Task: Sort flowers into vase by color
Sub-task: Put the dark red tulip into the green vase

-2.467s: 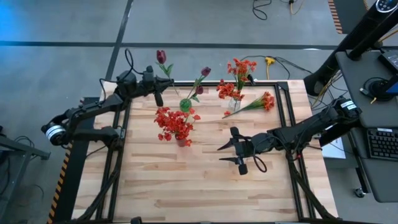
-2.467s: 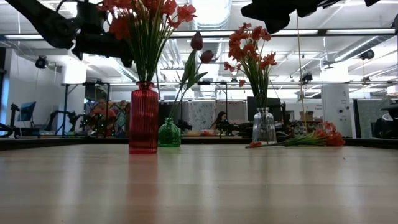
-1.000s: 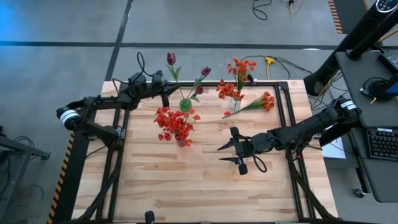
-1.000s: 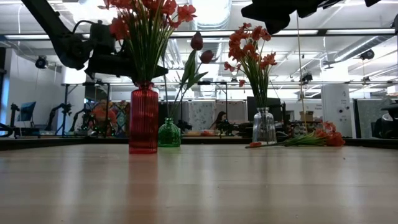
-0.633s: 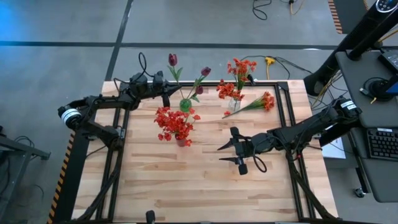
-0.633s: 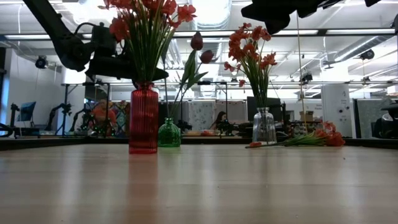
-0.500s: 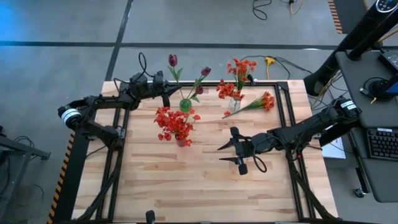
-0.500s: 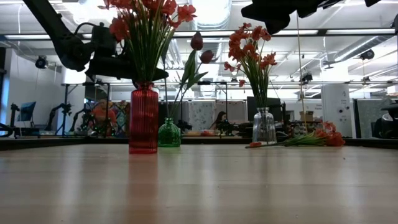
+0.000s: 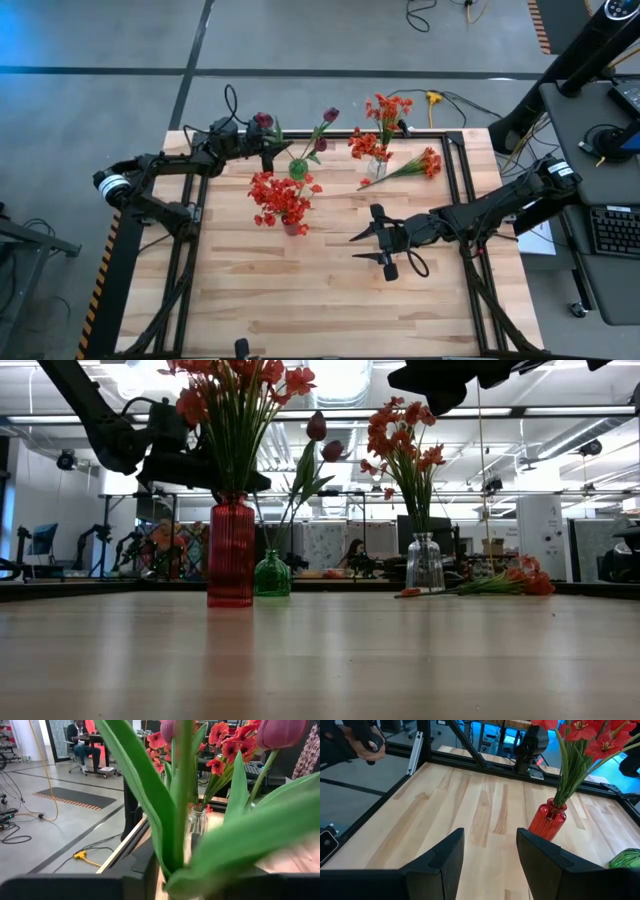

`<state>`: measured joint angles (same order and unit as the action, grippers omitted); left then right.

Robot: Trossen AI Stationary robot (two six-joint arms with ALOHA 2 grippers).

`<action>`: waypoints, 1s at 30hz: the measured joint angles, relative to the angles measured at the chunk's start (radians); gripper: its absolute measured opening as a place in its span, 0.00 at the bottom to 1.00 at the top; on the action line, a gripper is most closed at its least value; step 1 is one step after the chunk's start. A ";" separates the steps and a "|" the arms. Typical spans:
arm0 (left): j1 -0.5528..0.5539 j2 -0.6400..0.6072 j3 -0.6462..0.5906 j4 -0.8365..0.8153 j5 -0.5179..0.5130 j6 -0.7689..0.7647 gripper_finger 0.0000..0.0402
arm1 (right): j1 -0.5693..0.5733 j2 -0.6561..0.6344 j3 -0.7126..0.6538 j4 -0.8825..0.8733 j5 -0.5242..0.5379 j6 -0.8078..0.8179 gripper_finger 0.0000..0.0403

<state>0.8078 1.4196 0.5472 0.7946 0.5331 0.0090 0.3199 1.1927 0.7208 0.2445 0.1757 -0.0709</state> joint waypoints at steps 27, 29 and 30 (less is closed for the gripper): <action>0.002 -0.277 0.000 -0.627 -0.145 0.114 0.68 | -0.028 0.000 -0.003 -0.031 0.009 0.061 0.45; 0.002 -0.293 0.000 -0.671 -0.147 0.114 0.68 | -0.034 0.000 -0.003 -0.031 0.009 0.062 0.44; 0.002 -0.302 0.000 -0.688 -0.148 0.113 0.68 | -0.036 0.000 -0.003 -0.033 0.009 0.063 0.44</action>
<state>0.8101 1.1173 0.5472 0.1070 0.3854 0.1222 0.2834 1.1927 0.7181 0.2118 0.1848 -0.0082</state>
